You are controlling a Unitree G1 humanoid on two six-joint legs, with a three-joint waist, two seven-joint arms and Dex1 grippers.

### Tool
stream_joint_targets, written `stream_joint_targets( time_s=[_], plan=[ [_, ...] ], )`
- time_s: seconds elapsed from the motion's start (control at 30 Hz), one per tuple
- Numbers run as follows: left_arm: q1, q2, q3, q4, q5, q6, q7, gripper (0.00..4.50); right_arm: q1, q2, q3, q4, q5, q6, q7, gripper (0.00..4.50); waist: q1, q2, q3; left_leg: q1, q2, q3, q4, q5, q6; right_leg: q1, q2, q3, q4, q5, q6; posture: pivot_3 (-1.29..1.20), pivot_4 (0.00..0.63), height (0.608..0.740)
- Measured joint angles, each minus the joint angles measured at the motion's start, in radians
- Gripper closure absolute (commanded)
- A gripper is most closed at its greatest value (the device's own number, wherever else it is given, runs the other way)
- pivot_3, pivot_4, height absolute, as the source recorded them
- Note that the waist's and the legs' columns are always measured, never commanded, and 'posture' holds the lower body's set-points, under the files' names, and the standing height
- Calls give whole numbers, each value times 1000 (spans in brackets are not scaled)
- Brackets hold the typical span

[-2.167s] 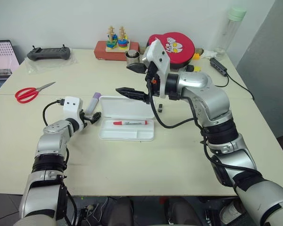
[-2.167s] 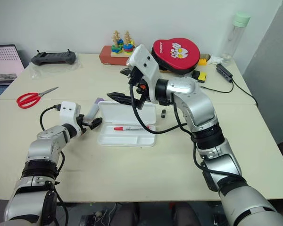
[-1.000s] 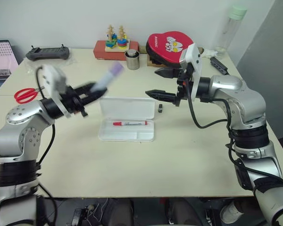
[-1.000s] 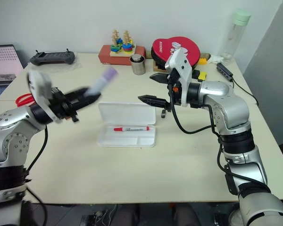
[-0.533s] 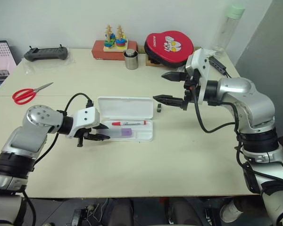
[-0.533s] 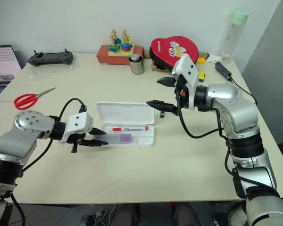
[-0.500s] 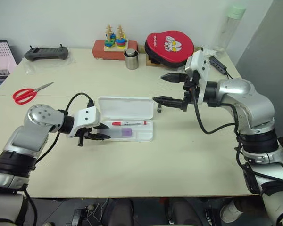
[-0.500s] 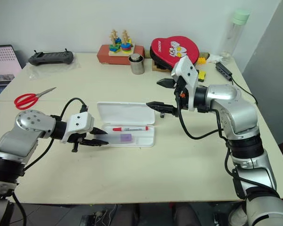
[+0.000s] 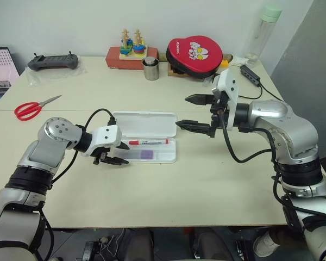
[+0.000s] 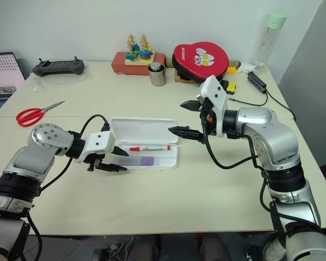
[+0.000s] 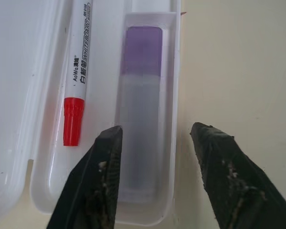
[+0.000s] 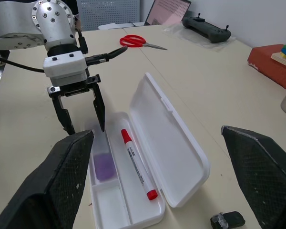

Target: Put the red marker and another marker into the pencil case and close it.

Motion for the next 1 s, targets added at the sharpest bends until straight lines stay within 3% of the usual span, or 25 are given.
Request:
stream_joint_targets(
  time_s=[0.23, 0.47, 0.63, 0.8, 1.0],
  plan=[
    [-18, -58, 50, -38, -65, 89, 21, 8, 0, 4, 10, 47, -26, -1, -46, 0, 1, 0, 0, 0, 0, 0, 1, 0, 0, 0, 0, 0, 0, 0, 0, 0, 150, 740],
    [-65, -255, 196, -240, -283, 416, 236, 8, 6, 57, 37, 309, -214, -13, -293, 0, 0, -1, 0, -1, -1, -2, 5, 0, 0, 1, 0, 0, 1, 1, 1, 0, 150, 740],
    [-185, -342, 209, -222, -278, 565, 440, 8, 5, 172, 14, 453, -263, -38, -439, 0, -7, -1, 0, -1, -1, -2, 5, 0, 0, 1, 1, 0, 1, 2, 2, 0, 150, 740],
    [-306, -371, 196, -114, -250, 595, 490, 8, -29, 268, -15, 530, -269, -69, -507, 0, -15, -1, 0, -1, -1, -2, 4, 0, 0, 1, 0, 0, 1, 2, 1, 0, 150, 740],
    [-335, -405, 158, 0, -207, 554, 498, 8, -60, 359, -25, 605, -280, -110, -552, 0, -20, -1, 0, -1, -1, -2, 4, 0, 0, 1, 0, 0, 1, 2, 1, 0, 150, 740]
  ],
)
